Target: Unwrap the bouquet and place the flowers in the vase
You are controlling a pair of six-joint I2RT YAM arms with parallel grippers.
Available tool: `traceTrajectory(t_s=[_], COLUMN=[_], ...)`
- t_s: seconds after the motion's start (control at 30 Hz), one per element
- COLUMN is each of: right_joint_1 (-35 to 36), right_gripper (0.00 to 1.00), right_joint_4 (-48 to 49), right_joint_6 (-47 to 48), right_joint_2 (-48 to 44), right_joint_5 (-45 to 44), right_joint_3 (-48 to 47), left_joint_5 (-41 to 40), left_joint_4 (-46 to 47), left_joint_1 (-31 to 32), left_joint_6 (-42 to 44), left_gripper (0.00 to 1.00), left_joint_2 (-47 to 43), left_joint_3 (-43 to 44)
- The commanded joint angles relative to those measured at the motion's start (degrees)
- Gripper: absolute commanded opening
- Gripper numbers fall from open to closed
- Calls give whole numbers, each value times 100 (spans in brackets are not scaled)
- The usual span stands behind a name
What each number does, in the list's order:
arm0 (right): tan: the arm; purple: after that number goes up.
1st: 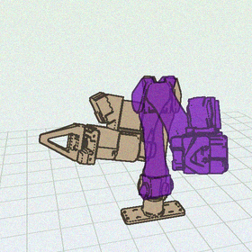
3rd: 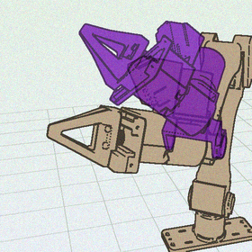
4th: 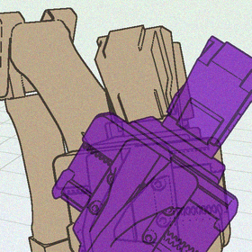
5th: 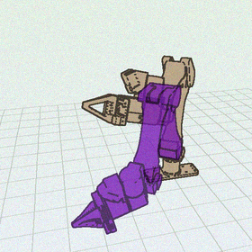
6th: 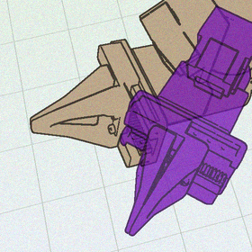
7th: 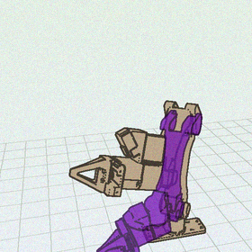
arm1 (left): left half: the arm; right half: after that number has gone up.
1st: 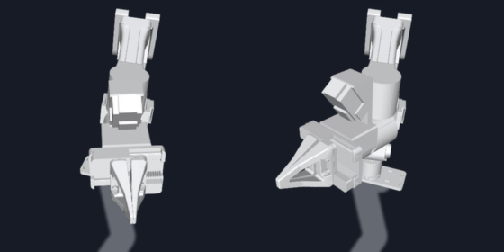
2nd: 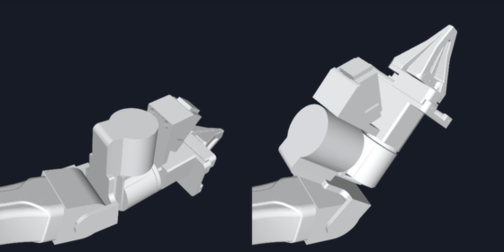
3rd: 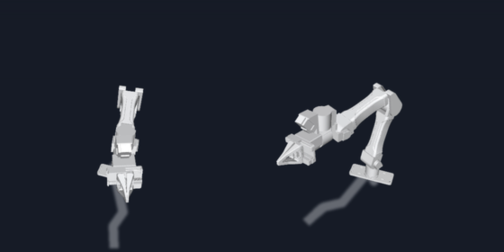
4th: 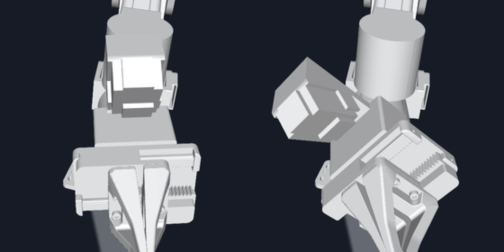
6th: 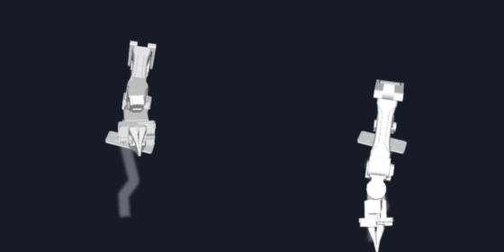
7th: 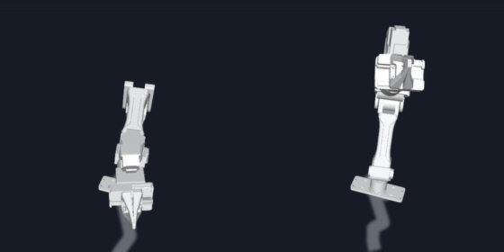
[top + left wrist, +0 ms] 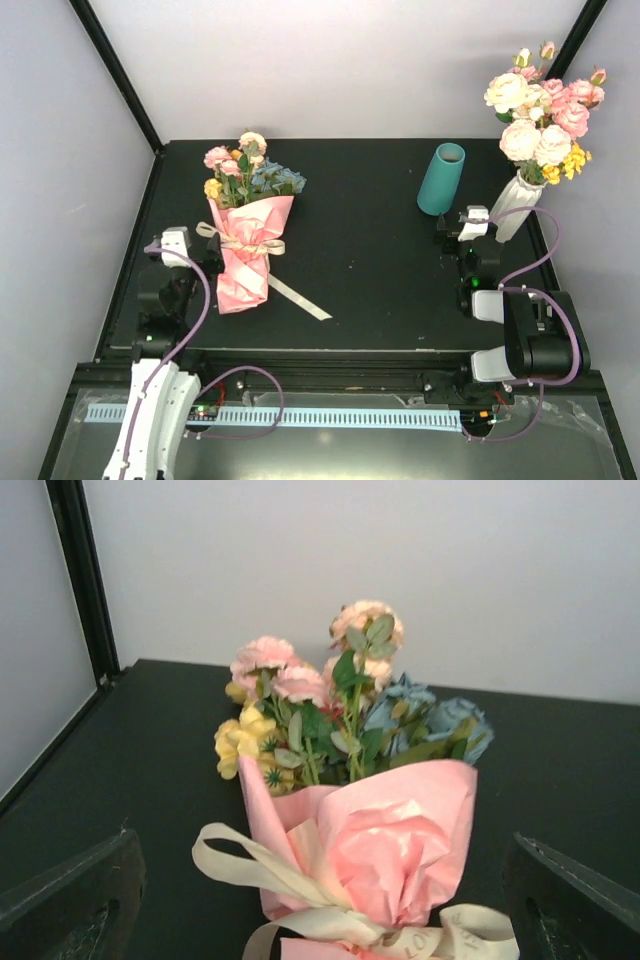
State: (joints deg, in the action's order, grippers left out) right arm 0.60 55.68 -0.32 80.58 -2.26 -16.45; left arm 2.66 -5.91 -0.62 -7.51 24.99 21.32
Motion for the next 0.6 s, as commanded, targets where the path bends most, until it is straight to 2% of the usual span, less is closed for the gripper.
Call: traceTrajectory(t_s=[0.0,0.17,0.4,0.47,0.57], right_joint_1=[-33,-26,-22,26,158], right_gripper=[100,100,100,100,100], right_joint_4=[156,162,270,-552,-2754], right_joint_6=[-21,-21,68,237,22], right_joint_2=[-25,-33,-209,-622,-1157], right_joint_5=[35,38,151,359,241], right_joint_3=[-36,-34,67,-114,-1004], left_joint_5=[138,191,423,433,587], left_joint_4=[-695,-1738,-2246,-2260,-2100], left_joint_1=[25,23,24,20,26], left_joint_6=[-422,-465,-439,-465,-530], left_gripper=[99,99,99,99,99], left_joint_2=[-721,-1172,-1313,-1395,-1539], left_joint_3=[105,559,994,934,781])
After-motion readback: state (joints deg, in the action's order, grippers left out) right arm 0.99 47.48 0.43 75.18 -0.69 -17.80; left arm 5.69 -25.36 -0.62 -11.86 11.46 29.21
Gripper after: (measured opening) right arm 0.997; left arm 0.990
